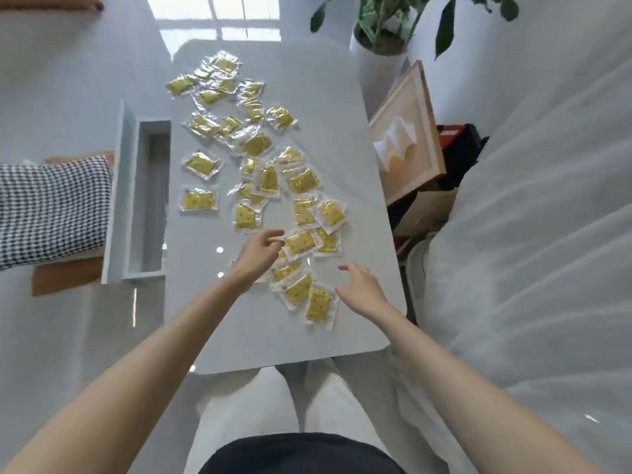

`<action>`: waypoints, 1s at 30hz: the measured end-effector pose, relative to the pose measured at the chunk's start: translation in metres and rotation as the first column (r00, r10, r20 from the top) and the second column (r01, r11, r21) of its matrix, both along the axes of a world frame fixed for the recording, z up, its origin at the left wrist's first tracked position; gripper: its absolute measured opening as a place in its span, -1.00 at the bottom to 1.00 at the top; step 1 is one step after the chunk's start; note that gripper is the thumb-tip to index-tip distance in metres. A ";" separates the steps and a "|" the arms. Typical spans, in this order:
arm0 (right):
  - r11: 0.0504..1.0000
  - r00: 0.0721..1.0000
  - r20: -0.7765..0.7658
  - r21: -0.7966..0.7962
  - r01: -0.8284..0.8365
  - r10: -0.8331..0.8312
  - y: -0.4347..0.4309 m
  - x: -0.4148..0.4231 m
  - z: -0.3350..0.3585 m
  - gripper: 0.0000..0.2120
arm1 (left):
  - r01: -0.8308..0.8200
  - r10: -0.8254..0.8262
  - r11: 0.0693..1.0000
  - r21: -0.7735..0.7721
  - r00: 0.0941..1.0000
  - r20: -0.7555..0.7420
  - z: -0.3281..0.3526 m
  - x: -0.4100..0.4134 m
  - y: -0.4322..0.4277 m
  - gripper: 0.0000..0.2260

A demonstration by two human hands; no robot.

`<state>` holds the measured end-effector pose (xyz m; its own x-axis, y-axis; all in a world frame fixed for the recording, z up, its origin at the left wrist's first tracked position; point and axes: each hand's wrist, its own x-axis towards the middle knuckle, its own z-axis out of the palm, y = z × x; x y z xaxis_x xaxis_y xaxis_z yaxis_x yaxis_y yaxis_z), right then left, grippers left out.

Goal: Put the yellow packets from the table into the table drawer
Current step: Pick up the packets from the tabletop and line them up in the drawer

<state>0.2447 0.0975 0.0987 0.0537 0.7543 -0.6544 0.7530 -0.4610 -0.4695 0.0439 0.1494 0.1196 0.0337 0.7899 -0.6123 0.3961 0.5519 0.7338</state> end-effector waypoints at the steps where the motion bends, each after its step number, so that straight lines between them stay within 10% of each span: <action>1: 1.000 1.000 -0.018 -0.023 -0.005 0.004 0.002 0.002 -0.006 -0.51 | -0.034 0.034 0.999 -0.014 0.999 -0.007 -0.006 0.002 -0.003 -0.65; 13: 0.979 0.992 -0.002 -0.161 0.123 -0.125 0.012 0.017 -0.142 -0.42 | -0.208 0.196 0.975 -0.081 0.971 -0.137 -0.139 0.023 -0.023 -0.65; 24: 0.903 0.913 0.217 -0.189 0.387 -0.346 -0.004 -0.011 -0.265 0.05 | -0.001 -0.017 0.999 -0.052 0.940 -0.341 -0.283 0.042 -0.034 -0.61; 30: 0.908 0.910 0.166 -0.123 0.401 -0.379 -0.011 -0.025 -0.280 0.16 | 0.143 -0.097 0.989 0.025 0.774 -0.625 -0.308 0.051 -0.048 -0.43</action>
